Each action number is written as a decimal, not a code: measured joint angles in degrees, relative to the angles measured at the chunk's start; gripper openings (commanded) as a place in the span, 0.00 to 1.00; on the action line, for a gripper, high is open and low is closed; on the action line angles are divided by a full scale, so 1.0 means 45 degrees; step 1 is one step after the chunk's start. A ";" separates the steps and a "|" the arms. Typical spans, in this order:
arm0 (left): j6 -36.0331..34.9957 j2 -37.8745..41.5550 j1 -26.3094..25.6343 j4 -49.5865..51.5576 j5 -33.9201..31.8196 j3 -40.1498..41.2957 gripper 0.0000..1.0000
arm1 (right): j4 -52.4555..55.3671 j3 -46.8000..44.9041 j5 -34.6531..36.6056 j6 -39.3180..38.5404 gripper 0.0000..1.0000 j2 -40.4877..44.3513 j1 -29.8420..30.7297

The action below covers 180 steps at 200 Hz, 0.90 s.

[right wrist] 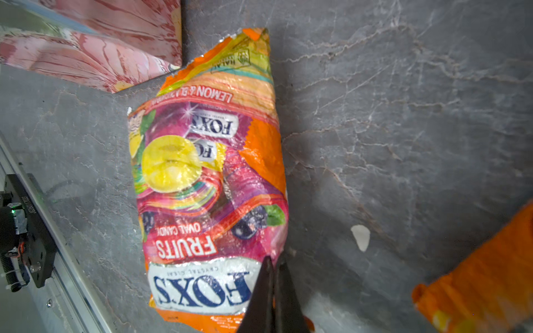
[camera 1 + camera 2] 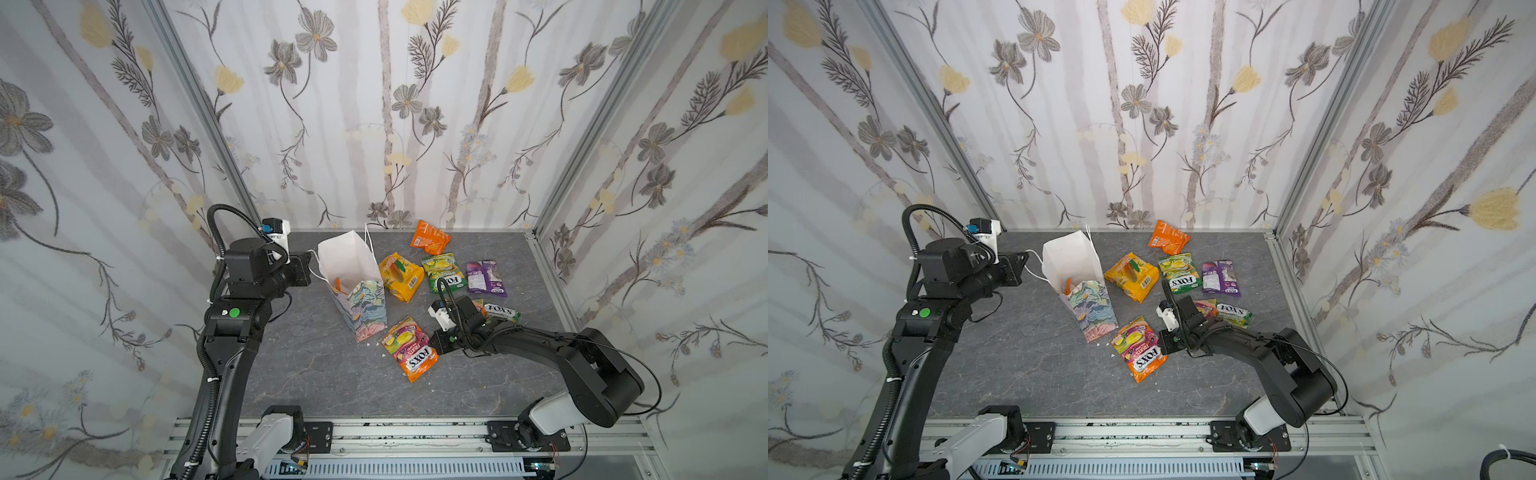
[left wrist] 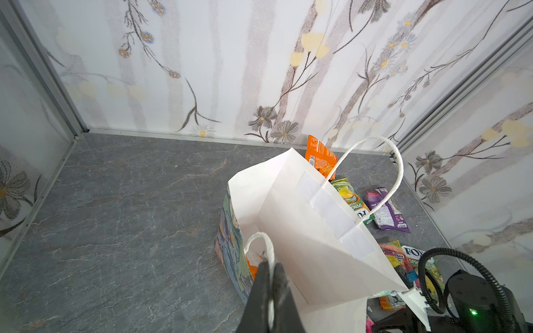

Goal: Place the snacks into the paper bag
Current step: Pick up the snack at the center of the table.

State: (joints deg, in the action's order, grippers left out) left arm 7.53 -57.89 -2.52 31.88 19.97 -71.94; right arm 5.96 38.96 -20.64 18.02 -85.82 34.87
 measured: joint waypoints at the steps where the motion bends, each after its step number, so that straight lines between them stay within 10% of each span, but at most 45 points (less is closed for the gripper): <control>1: 0.0000 0.0000 0.0000 0.0000 0.0000 0.0000 0.00 | 0.0005 0.0000 0.0000 0.0000 0.00 0.0029 0.0000; 180: 0.0000 0.0024 0.0000 -0.0019 0.0000 0.0058 0.00 | 0.1535 0.2618 -0.0393 0.0651 0.00 0.3769 0.0034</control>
State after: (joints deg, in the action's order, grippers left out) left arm 7.53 -57.78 -2.52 31.79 19.97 -71.68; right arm 12.86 50.74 -22.41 20.95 -68.86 35.03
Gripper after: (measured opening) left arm 0.050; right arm 0.048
